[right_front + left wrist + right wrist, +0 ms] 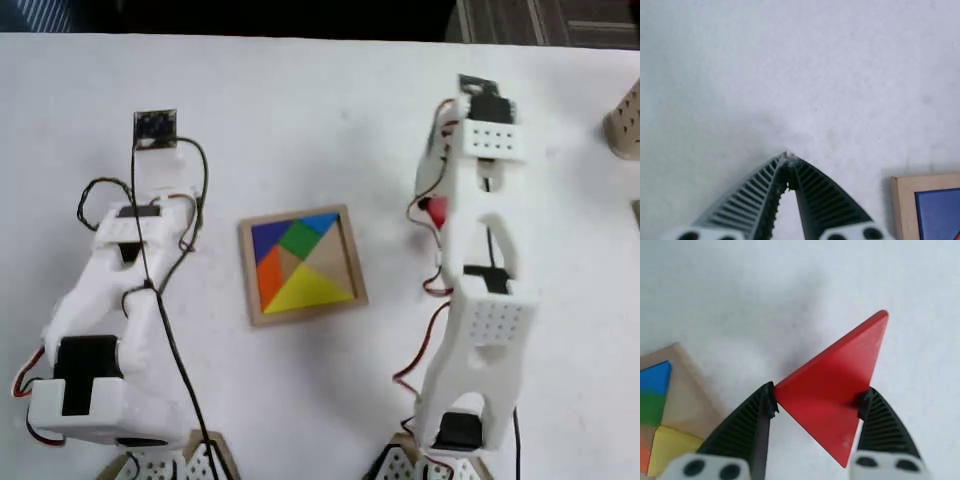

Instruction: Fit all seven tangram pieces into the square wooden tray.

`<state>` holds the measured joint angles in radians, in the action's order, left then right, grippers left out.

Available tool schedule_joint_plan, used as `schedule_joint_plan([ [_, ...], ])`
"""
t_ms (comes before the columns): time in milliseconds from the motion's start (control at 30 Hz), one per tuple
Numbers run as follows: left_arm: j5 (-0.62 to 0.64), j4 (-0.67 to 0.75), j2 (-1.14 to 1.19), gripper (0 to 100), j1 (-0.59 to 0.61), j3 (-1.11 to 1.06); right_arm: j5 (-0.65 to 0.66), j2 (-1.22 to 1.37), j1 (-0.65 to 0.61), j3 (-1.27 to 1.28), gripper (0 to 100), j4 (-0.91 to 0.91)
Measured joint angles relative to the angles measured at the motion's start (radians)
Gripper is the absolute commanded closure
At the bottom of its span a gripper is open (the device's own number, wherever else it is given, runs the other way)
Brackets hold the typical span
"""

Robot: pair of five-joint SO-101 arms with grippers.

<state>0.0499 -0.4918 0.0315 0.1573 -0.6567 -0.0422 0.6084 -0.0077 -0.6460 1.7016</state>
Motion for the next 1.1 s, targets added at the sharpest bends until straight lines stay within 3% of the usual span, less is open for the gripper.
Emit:
schedule_joint_plan([
  [400,0.0,0.0,0.0,97,0.0,0.0,-0.055,-0.227,-0.307,0.206,90.4,0.0],
  [800,0.0,0.0,0.0,97,0.02,0.0,-0.071,-0.094,-0.603,0.216,87.1,-0.097],
  [900,0.0,0.0,0.0,97,0.02,0.0,-0.071,-0.064,-0.64,0.216,77.9,-0.107],
  [1100,0.0,0.0,0.0,97,0.02,0.0,-0.048,-0.064,-0.658,0.216,77.3,-0.106],
])
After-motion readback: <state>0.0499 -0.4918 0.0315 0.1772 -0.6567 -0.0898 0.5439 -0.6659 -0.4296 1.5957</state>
